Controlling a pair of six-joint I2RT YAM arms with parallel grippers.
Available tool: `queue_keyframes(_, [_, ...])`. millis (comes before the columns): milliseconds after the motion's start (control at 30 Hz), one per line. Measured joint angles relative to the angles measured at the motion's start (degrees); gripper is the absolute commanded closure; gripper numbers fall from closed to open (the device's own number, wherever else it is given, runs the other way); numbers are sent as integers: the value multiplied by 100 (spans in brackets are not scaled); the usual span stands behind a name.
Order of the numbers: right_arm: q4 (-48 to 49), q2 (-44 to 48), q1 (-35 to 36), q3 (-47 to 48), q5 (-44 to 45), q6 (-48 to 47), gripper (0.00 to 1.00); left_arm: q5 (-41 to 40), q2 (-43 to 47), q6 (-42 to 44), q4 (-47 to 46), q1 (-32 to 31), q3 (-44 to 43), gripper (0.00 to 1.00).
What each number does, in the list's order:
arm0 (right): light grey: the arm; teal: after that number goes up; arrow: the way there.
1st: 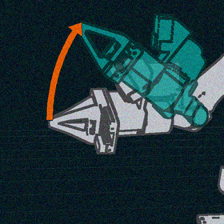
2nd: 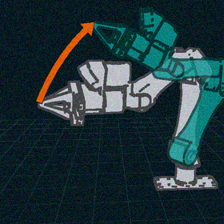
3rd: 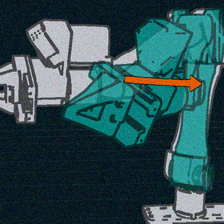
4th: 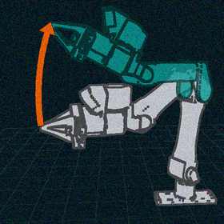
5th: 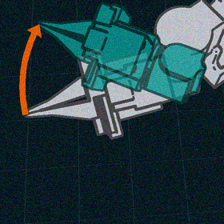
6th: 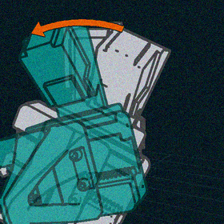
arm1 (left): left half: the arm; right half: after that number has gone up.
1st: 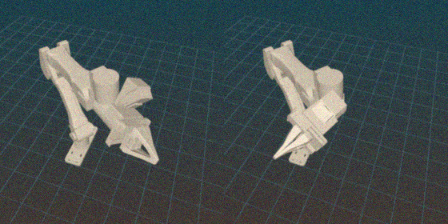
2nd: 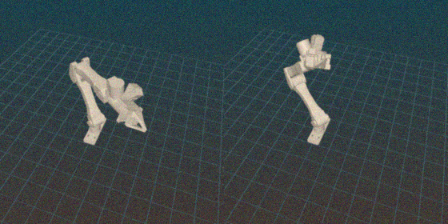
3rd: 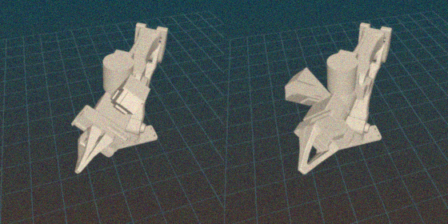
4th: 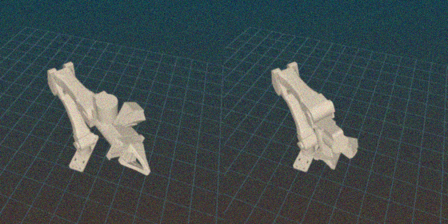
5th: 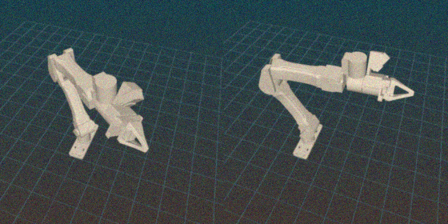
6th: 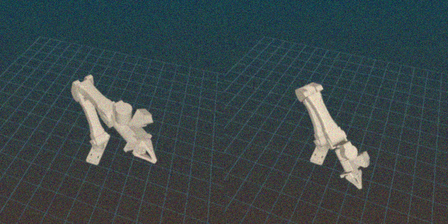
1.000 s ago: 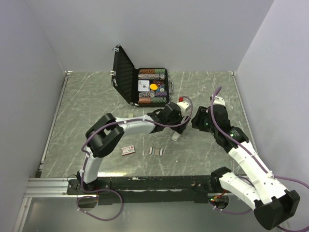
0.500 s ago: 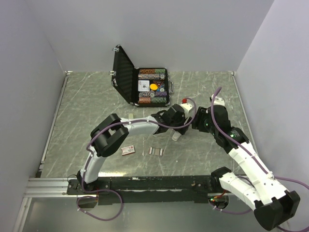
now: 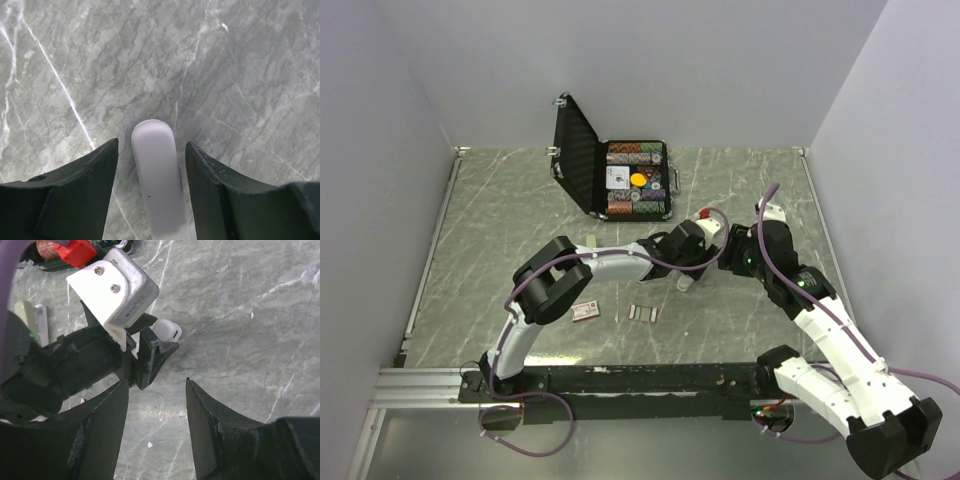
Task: Unload the staples from the stapler
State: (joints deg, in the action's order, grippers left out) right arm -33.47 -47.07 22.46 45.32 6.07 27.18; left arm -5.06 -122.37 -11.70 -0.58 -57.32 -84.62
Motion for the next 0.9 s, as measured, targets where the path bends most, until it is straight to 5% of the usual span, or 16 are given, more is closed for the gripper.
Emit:
queue_keyframes(200, [-48, 173, 0, -4, 9, 17, 43, -42, -48, -26, -2, -11, 0, 67])
queue_keyframes(367, [-59, 238, 0, -68, 11, 20, 43, -146, -48, -20, -2, -31, 0, 99])
queue_keyframes(633, [-79, 175, 0, -74, -52, -28, 44, -275, 553, 2, 236, -31, 424, 100])
queue_keyframes(900, [-44, -66, -22, 168, -741, -468, 47, 820, 2632, 2, 337, 149, 1255, 99])
